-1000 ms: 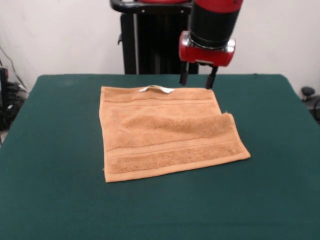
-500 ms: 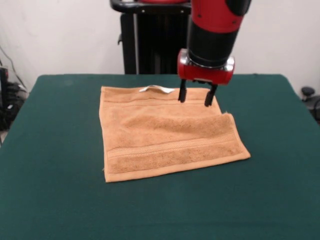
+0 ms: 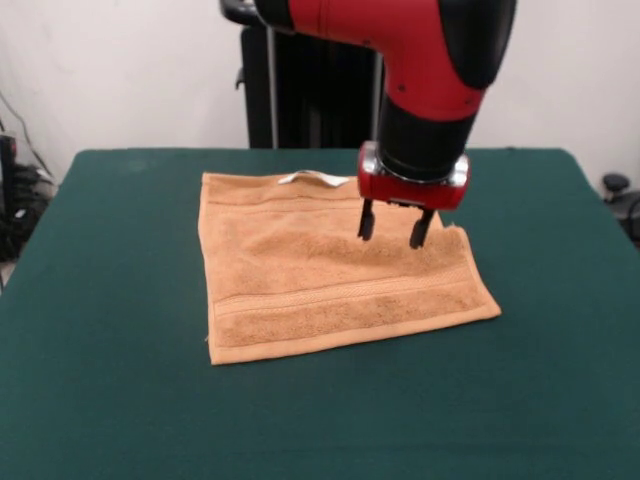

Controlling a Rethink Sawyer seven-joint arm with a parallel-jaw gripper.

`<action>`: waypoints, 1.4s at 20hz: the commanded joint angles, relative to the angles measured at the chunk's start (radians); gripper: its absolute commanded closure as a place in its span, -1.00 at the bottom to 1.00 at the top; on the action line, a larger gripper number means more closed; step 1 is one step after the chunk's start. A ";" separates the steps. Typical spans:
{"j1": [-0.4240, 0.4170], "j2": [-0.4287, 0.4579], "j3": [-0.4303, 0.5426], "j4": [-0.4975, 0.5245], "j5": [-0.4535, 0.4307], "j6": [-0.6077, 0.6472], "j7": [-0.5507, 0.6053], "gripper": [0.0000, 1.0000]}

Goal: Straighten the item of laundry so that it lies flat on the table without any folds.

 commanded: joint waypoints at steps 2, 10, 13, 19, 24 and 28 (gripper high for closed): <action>0.044 0.094 0.027 -0.005 0.057 -0.121 0.318 -1.00; 0.047 0.187 0.052 -0.014 0.060 -0.231 0.292 -1.00; 0.026 0.229 0.094 -0.026 0.052 -0.263 0.230 -1.00; 0.016 0.263 0.134 0.036 0.076 -0.383 0.258 -1.00; 0.023 0.277 0.159 0.049 0.106 -0.434 0.287 -1.00; 0.053 0.309 0.157 0.018 0.150 -0.502 0.340 -1.00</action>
